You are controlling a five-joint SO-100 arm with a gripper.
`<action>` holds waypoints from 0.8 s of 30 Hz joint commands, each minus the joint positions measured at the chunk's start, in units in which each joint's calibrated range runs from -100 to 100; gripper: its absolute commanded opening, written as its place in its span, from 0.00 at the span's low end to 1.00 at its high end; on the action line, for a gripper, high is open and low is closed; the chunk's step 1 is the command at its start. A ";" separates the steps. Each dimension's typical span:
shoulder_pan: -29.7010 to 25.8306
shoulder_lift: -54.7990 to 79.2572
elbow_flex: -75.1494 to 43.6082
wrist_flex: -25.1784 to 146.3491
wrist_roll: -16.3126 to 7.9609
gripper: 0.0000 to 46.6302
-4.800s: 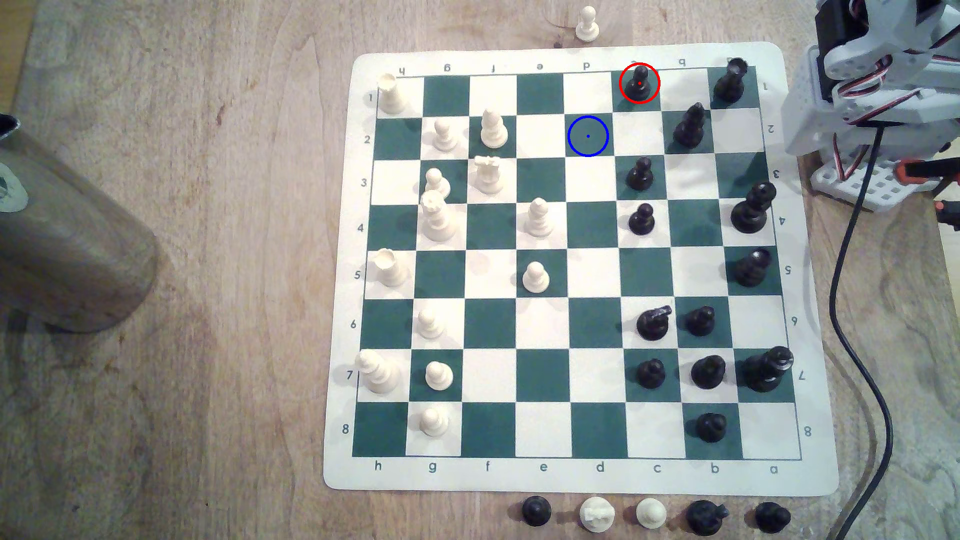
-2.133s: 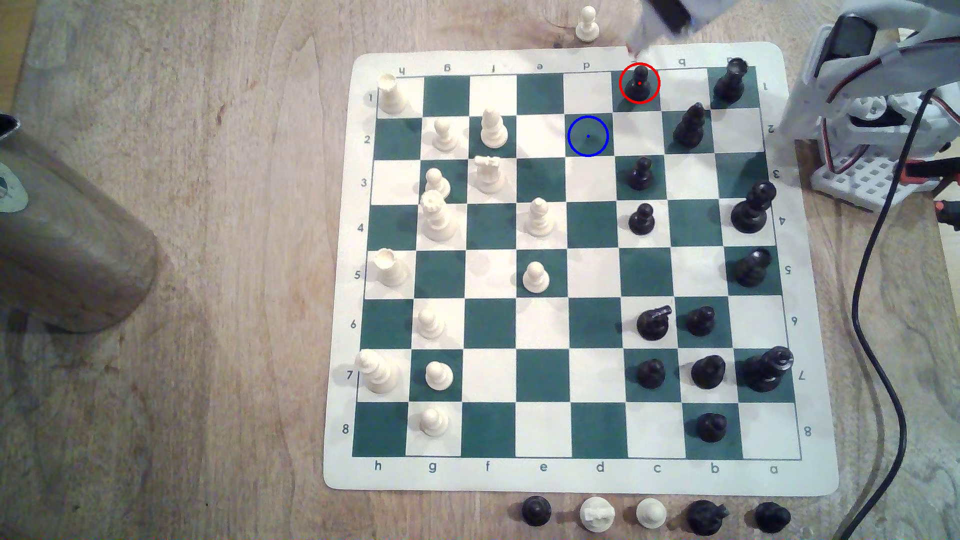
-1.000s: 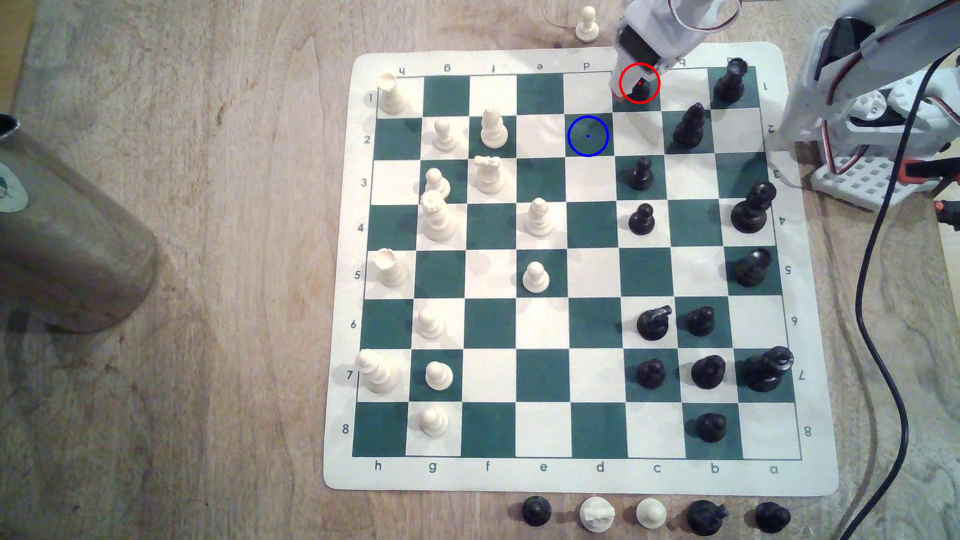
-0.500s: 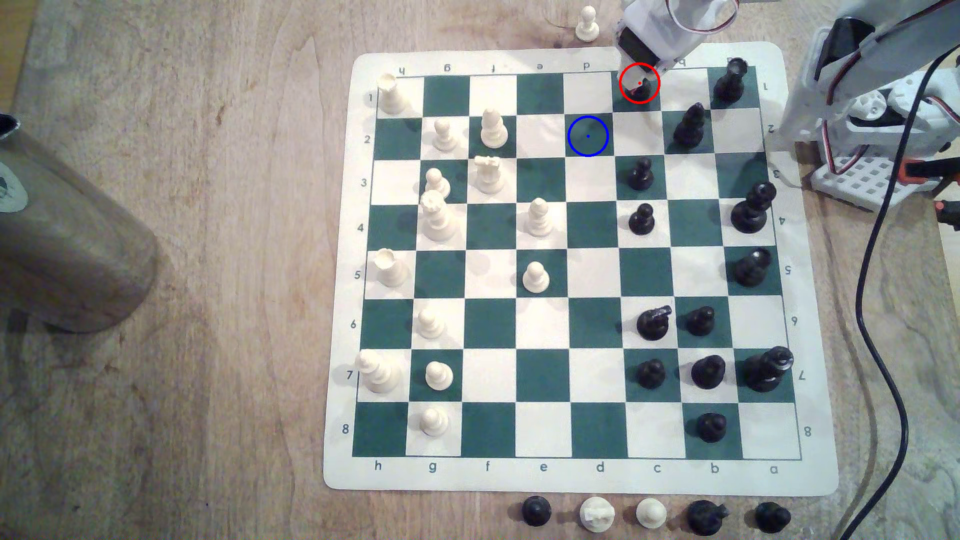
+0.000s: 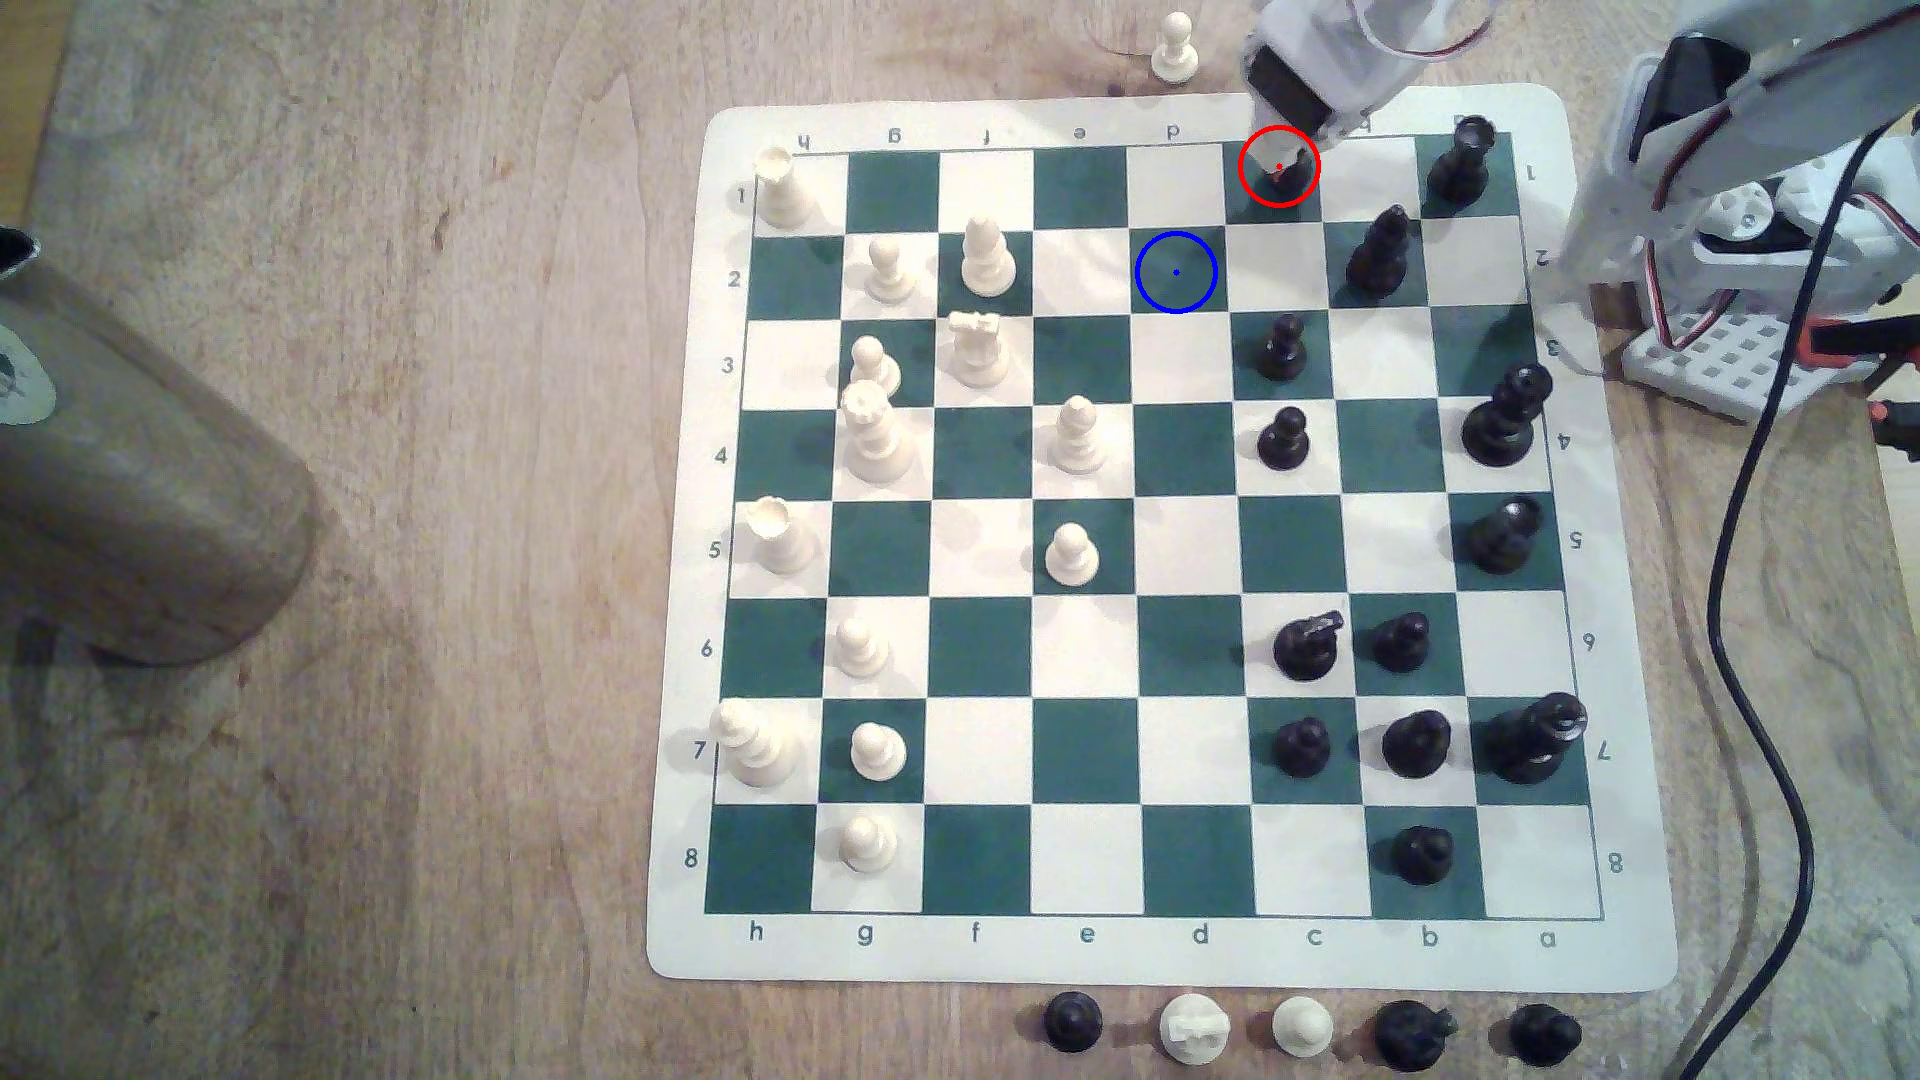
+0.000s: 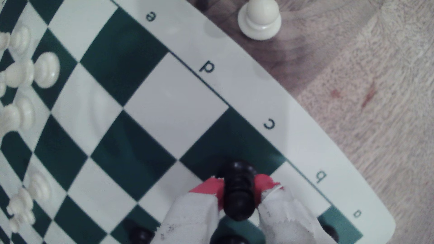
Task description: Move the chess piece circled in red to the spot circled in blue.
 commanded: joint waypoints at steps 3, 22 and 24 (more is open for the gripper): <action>-2.56 -10.61 -11.19 7.97 0.05 0.01; -15.39 5.94 -12.28 -6.60 0.24 0.03; -16.09 7.72 -12.28 -7.91 0.29 0.03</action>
